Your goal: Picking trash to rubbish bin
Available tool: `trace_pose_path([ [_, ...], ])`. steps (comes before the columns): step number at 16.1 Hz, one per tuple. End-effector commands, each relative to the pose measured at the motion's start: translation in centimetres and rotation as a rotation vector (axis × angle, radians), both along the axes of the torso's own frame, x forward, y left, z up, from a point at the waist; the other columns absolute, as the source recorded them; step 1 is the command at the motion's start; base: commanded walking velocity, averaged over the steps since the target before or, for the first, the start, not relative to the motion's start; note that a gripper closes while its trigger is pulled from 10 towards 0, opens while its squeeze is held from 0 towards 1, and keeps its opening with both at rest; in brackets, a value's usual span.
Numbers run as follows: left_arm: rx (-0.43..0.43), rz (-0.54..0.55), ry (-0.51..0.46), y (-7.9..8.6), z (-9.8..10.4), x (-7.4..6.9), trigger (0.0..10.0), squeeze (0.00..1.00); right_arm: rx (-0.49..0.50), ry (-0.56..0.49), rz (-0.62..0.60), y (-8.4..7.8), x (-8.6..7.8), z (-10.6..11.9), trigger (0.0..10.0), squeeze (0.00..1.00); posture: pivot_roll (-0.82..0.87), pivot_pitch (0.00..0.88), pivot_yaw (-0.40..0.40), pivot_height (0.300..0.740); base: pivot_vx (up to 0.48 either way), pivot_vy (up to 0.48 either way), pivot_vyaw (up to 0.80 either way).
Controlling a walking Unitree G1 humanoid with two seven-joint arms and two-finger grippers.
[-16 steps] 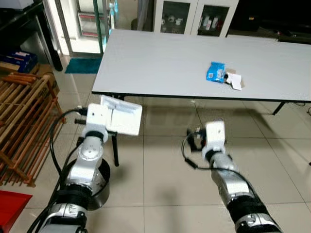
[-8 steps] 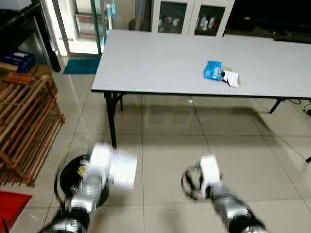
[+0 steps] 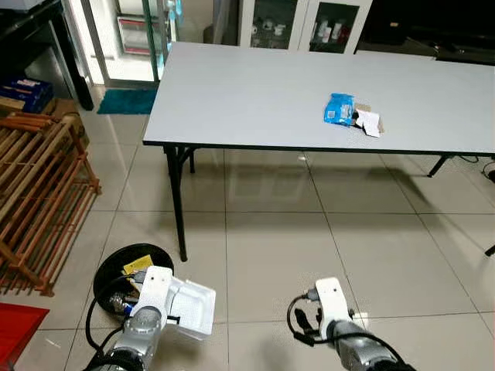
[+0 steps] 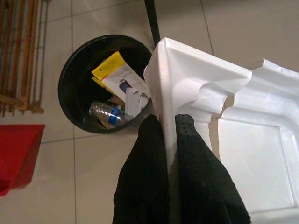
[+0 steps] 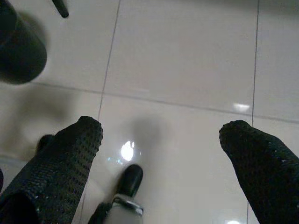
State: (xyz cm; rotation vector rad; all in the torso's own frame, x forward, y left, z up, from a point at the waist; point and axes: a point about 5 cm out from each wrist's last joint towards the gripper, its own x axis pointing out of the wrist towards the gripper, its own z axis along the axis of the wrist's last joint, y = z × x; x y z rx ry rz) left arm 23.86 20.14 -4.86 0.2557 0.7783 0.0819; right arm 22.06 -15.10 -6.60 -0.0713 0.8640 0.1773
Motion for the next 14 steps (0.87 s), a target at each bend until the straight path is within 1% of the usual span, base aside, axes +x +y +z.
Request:
trace_pose_path([
  [1, 0.004, 0.006, -0.015, -0.11, 0.25, 0.39, 10.0, 0.0, -0.027, 0.01, -0.003, -0.46, -0.18, -0.12, 10.0, 0.0, 0.03, 0.04, -0.089, 0.74, 0.274, 0.0, 0.0],
  [8, -0.021, 0.004, -0.033, -0.44, 0.31, 0.52, 10.0, 0.0, -0.034, 0.014, -0.017, -0.74, -0.33, -0.21, 10.0, 0.0, 0.03, 0.043, -0.089, 0.74, 0.0, 0.0, 0.8],
  [14, -0.02, 0.013, -0.033, -0.36, 0.27, 0.46, 10.0, 0.0, -0.037, 0.03, -0.016, -0.82, -0.74, -0.46, 10.0, 0.0, 0.03, 0.048, -0.089, 0.74, 0.0, 0.0, 0.8],
])
